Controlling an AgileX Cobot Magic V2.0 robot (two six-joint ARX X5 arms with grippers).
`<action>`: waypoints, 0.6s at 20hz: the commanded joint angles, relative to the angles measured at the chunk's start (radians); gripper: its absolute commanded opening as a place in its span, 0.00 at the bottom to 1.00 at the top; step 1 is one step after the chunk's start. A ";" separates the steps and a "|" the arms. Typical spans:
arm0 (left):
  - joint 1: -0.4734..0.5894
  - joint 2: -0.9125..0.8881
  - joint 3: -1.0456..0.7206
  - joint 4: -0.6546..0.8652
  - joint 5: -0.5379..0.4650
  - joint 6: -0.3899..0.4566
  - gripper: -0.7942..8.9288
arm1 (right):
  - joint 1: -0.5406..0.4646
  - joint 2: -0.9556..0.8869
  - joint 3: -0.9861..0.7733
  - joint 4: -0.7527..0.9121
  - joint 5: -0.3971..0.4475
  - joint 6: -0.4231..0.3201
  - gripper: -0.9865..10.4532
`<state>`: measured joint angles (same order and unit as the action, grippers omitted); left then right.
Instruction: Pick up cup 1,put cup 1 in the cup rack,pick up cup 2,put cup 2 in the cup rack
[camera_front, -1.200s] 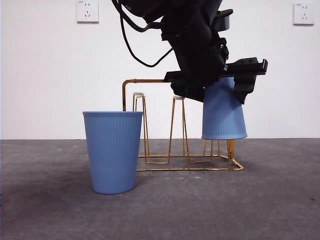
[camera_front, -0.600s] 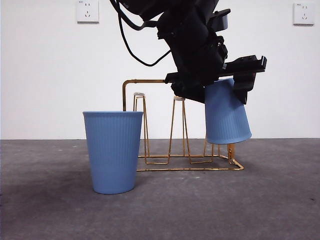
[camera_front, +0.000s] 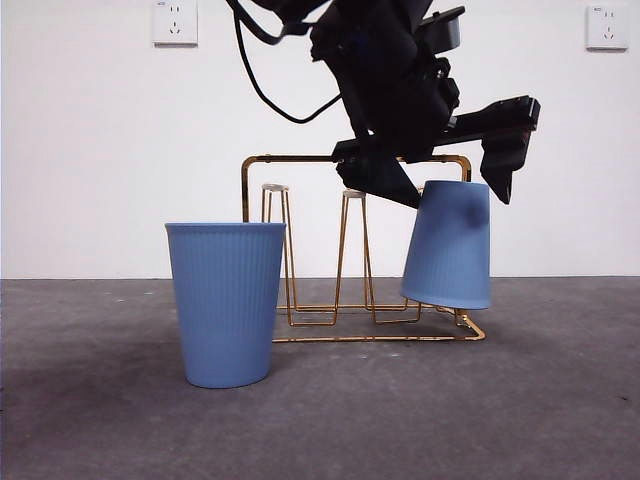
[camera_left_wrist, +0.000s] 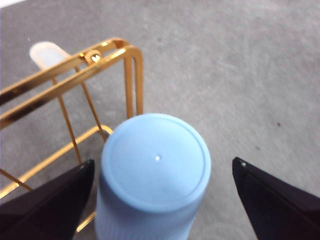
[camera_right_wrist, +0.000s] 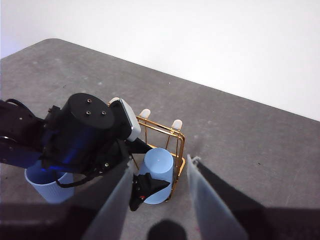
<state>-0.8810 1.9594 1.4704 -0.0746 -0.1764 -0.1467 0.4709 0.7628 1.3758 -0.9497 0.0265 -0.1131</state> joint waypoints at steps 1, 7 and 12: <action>0.000 0.003 -0.040 -0.081 0.028 -0.071 0.56 | 0.000 -0.001 -0.006 0.008 -0.001 -0.004 0.25; 0.011 -0.084 -0.040 -0.058 0.072 -0.061 0.56 | 0.000 -0.001 -0.006 0.010 -0.001 -0.003 0.25; 0.050 -0.088 -0.040 -0.068 0.220 -0.068 0.56 | 0.000 -0.001 -0.006 0.003 -0.001 -0.003 0.25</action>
<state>-0.8295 1.8717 1.4441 -0.1448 0.0303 -0.2043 0.4709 0.7628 1.3758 -0.9504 0.0265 -0.1131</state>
